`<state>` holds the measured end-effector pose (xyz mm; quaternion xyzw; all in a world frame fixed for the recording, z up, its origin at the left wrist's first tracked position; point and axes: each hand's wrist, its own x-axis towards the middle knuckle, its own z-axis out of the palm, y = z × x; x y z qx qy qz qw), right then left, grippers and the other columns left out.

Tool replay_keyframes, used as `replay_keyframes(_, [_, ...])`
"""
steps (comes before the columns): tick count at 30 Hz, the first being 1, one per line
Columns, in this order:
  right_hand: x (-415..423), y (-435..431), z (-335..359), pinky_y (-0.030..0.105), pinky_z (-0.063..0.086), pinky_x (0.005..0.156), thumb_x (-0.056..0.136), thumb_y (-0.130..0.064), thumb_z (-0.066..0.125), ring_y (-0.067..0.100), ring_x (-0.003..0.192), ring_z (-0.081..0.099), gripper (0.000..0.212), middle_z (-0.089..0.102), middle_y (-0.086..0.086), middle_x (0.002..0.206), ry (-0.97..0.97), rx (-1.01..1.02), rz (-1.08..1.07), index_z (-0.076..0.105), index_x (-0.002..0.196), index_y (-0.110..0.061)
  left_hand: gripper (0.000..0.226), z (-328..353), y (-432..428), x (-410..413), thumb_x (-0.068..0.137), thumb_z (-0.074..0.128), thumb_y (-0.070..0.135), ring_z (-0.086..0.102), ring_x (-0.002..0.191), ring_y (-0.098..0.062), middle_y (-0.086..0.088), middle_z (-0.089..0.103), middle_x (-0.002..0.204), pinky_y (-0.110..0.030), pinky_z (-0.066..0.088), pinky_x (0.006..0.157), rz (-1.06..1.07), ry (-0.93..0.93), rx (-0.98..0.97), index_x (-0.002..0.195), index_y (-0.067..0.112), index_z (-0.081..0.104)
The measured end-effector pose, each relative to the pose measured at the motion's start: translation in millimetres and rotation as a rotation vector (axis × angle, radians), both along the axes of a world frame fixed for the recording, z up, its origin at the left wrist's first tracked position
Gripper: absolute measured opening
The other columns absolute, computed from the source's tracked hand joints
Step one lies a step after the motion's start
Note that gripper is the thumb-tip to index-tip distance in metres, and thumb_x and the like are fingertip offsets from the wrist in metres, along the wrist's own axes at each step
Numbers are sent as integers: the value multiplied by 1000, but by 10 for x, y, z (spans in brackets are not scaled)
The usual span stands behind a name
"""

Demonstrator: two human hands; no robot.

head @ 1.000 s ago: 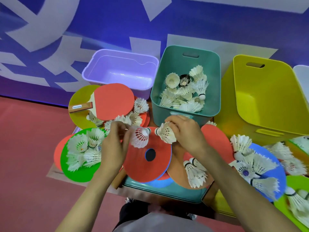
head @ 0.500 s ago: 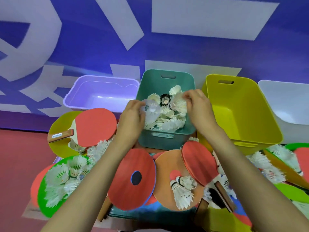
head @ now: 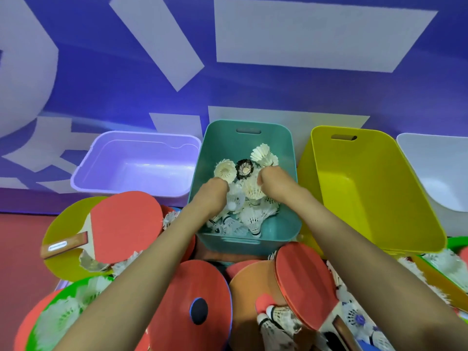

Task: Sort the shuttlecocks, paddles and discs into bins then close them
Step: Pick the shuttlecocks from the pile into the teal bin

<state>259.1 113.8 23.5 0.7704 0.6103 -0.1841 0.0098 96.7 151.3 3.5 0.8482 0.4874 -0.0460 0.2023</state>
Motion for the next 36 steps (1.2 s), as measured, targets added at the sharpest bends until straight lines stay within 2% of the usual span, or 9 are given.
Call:
replay_keyframes(4, [10, 203, -156, 34, 53, 71, 82, 10, 46, 27, 85, 60, 18, 61, 12, 87, 15, -169, 65, 61, 82, 0, 36, -142, 124, 60, 83, 37, -14, 57, 112, -31, -16, 61, 113, -39, 47, 96, 4, 34, -144, 105, -2, 63])
replay_keyframes(6, [-9, 239, -203, 27, 42, 54, 82, 9, 49, 24, 74, 54, 22, 51, 8, 74, -17, -251, 114, 49, 67, -7, 34, -196, 128, 102, 84, 36, -13, 58, 107, -30, -16, 60, 114, -36, 48, 91, -12, 68, -186, 103, -2, 62])
replay_keyframes(9, [-22, 217, -274, 24, 36, 48, 84, 5, 55, 21, 69, 51, 27, 48, 5, 69, -52, -366, 152, 44, 63, -8, 30, -253, 131, 154, 85, 36, -12, 51, 90, -22, -16, 57, 104, -31, 45, 80, -39, 118, -225, 84, 7, 59])
replay_keyframes(12, [-16, 168, -337, 27, 43, 56, 86, -2, 58, 20, 69, 53, 21, 54, 7, 78, -79, -474, 191, 48, 68, -5, 36, -293, 172, 182, 86, 39, -9, 54, 93, -23, -18, 60, 121, -30, 45, 82, -39, 117, -235, 116, -4, 59])
replay_keyframes(16, [3, 76, -389, 28, 42, 60, 91, -6, 48, 18, 65, 47, 27, 51, 8, 79, -107, -508, 212, 46, 64, -7, 40, -325, 160, 169, 88, 41, -5, 55, 107, -26, -18, 55, 129, -29, 43, 83, -97, 172, -272, 127, -3, 52])
replay_keyframes(21, [93, 5, -197, 34, 50, 82, 93, -17, 48, 24, 95, 59, 25, 60, 12, 111, -39, -286, 117, 58, 113, -6, 50, -209, 141, 88, 87, 48, -4, 43, 128, -27, -13, 42, 142, -31, 36, 100, -22, 30, -209, 134, 15, 48])
replay_keyframes(26, [81, -215, 54, 34, 48, 86, 91, -29, 53, 27, 108, 55, 34, 58, 9, 123, 45, -94, 99, 54, 122, -15, 33, 101, -156, -96, 88, 57, 12, 55, 113, -24, -8, 54, 129, -34, 43, 96, 45, -285, 25, 120, 16, 60])
replay_keyframes(31, [-204, -581, 336, 34, 42, 97, 93, -28, 53, 24, 119, 50, 39, 51, 6, 133, 164, 105, 186, 49, 130, -19, 27, 270, -609, -503, 85, 59, 5, 56, 99, -16, -1, 61, 111, -26, 43, 84, 180, -635, 270, 111, 14, 63])
replay_keyframes(36, [-540, -833, 406, 39, 42, 97, 93, -27, 53, 22, 118, 49, 36, 54, 3, 128, 248, 272, 236, 51, 128, -19, 24, 142, -958, -1037, 84, 55, 8, 54, 95, -13, 2, 60, 104, -21, 39, 80, 280, -728, 398, 106, 12, 64])
